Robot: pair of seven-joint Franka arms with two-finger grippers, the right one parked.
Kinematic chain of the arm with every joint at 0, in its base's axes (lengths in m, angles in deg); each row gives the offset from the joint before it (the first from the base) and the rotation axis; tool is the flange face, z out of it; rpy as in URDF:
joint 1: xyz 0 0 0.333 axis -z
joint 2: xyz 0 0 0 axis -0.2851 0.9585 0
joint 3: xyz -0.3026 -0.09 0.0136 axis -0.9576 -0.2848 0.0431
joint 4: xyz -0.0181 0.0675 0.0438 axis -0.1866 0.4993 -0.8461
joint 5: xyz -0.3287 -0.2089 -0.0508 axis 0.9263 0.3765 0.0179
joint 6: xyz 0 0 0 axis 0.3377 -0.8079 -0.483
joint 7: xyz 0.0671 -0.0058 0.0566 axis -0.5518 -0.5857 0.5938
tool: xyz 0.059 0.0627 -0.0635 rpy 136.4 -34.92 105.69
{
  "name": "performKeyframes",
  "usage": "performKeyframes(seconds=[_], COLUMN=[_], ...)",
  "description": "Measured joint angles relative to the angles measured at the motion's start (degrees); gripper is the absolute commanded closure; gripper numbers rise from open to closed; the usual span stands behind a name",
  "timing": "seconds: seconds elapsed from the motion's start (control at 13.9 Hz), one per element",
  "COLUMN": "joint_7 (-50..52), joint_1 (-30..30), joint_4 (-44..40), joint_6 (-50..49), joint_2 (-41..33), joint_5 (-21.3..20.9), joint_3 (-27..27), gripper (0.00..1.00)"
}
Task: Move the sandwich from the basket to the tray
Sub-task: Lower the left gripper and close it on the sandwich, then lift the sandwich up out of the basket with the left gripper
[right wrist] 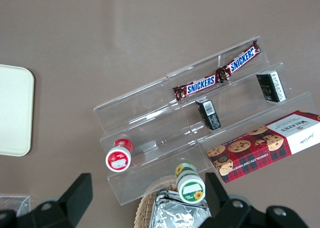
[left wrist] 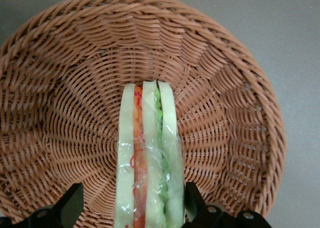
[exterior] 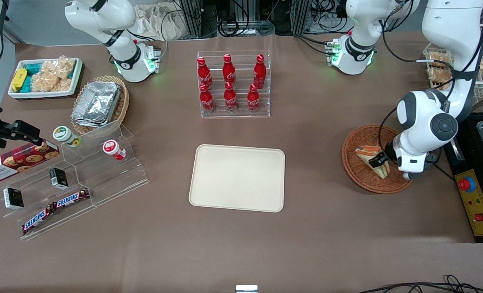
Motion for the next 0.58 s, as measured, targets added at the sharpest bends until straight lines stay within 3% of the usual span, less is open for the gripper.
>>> performKeyframes(seconds=[0.14, 0.36, 0.58], joint_7=[0.0, 0.44, 0.67], joint_1=[-0.26, -0.25, -0.06], joint_4=[0.05, 0.05, 0.05], joint_6=[0.02, 0.11, 0.29], joint_2=[0.52, 1.06, 1.31], joint_5=[-0.05, -0.06, -0.08], joint_3=[0.0, -0.03, -0.22], gripper=[0.22, 0.51, 0.73])
